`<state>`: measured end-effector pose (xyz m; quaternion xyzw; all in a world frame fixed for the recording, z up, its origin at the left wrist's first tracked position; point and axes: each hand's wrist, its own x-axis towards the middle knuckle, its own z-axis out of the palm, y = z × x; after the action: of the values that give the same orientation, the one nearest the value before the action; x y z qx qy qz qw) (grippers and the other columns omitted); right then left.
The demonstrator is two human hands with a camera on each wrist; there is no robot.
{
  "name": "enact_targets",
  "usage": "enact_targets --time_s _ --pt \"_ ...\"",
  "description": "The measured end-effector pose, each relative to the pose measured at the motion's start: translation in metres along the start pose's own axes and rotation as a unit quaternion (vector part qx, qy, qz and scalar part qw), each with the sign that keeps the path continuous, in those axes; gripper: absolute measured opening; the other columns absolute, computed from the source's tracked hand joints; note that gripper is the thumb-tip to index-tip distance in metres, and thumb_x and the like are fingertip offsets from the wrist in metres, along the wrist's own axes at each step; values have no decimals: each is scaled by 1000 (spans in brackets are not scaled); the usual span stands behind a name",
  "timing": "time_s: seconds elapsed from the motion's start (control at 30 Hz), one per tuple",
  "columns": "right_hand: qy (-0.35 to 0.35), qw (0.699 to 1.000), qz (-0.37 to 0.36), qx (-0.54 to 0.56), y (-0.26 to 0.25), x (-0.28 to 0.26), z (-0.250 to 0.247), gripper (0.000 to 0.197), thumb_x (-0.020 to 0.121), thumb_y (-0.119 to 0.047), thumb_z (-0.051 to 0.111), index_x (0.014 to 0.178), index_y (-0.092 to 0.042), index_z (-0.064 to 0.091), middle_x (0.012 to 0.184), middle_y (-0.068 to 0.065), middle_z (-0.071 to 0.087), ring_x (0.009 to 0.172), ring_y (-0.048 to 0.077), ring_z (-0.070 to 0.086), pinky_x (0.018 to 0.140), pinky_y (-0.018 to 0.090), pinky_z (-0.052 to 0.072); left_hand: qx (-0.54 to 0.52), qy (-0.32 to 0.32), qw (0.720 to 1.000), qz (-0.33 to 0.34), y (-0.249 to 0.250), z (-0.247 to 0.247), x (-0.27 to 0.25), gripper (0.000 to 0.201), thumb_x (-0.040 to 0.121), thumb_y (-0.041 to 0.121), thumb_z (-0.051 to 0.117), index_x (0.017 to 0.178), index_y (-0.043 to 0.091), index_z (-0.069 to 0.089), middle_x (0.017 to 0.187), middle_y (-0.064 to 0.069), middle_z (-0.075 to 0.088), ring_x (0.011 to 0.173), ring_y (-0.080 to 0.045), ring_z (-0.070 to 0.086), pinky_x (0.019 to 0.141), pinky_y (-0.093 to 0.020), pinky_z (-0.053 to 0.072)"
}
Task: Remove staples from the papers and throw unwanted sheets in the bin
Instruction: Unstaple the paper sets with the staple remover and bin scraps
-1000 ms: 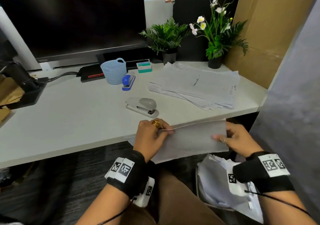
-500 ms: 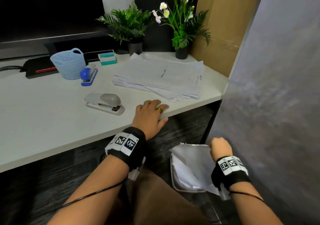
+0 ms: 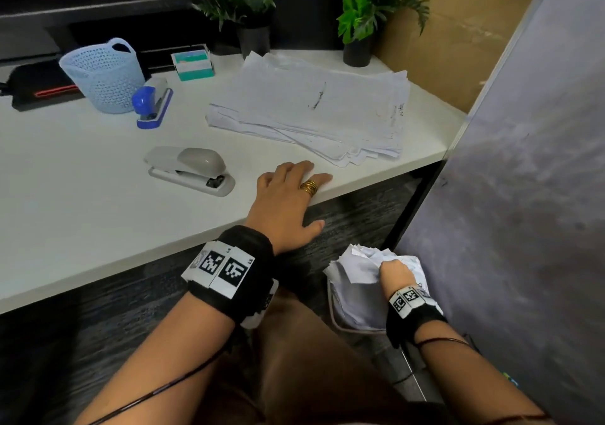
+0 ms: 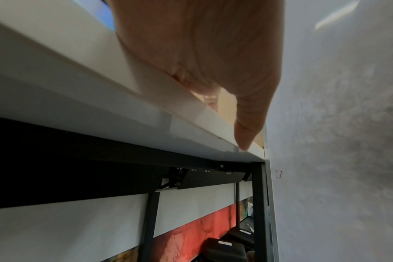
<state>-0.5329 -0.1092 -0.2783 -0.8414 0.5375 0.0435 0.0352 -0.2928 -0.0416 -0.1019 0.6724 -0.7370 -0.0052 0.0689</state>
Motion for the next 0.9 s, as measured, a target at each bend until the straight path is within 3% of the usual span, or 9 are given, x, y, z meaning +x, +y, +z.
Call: enact_targets --time_s 0.07,0.17,0.23,0.3,0.4,0.5,0.6,0.73,0.9 --pt "-10 998 -27 -48 3 1 -4 37 93 -41 34 128 -44 45 117 -14 63 103 7 62 80 22 43 5 4 1000 0 1 0 1 77 80 53 56 146 33 20 152 0 16 138 -25 12 107 -41 13" --pt "34 998 -28 -43 -5 -1 -3 37 87 -39 31 116 -42 53 96 -10 65 85 12 64 71 27 46 10 12 1000 -3 3 2 1 82 77 56 58 145 31 21 151 -1 17 137 -26 13 106 -42 14" --pt "33 999 -6 -32 -8 3 13 36 90 -36 28 115 -36 54 96 -8 63 89 18 61 76 34 47 8 22 1000 -6 2 4 0 83 75 58 59 145 30 24 150 -3 20 136 -27 16 105 -43 15" --pt "-68 997 31 -19 -12 9 32 34 94 -31 35 116 -23 59 112 3 62 105 26 55 92 37 42 4 34 999 1 2 6 -1 83 71 59 58 143 27 31 147 -6 28 133 -29 22 103 -46 18" --pt "-111 991 67 15 -7 11 55 43 94 -41 47 122 -10 55 133 13 47 119 31 45 100 36 33 2 46 999 6 1 8 -1 83 65 61 52 139 24 38 143 -9 36 128 -31 28 99 -47 22" --pt "-17 988 130 77 5 5 58 68 69 -58 69 115 -9 59 131 23 48 117 42 46 94 46 40 7 64 998 10 1 12 0 82 64 63 50 135 24 40 140 -9 40 125 -31 31 95 -44 20" --pt "35 962 206 177 16 3 54 94 66 -78 52 133 -12 45 134 16 48 124 39 42 98 50 38 12 82 997 9 3 15 0 82 63 68 45 133 24 41 138 -9 42 123 -32 35 93 -45 22" --pt "-69 940 191 276 22 19 54 73 85 -62 48 141 -18 34 143 10 41 130 33 38 106 47 32 2 91 996 1 4 13 0 84 68 78 40 132 24 44 138 -8 43 124 -33 37 93 -44 21" --pt "-105 961 168 194 12 18 69 51 91 -54 43 124 -16 44 121 10 55 111 29 52 90 42 42 -2 85 996 -15 6 11 -1 86 69 82 38 132 24 46 138 -7 44 125 -33 38 95 -44 23"
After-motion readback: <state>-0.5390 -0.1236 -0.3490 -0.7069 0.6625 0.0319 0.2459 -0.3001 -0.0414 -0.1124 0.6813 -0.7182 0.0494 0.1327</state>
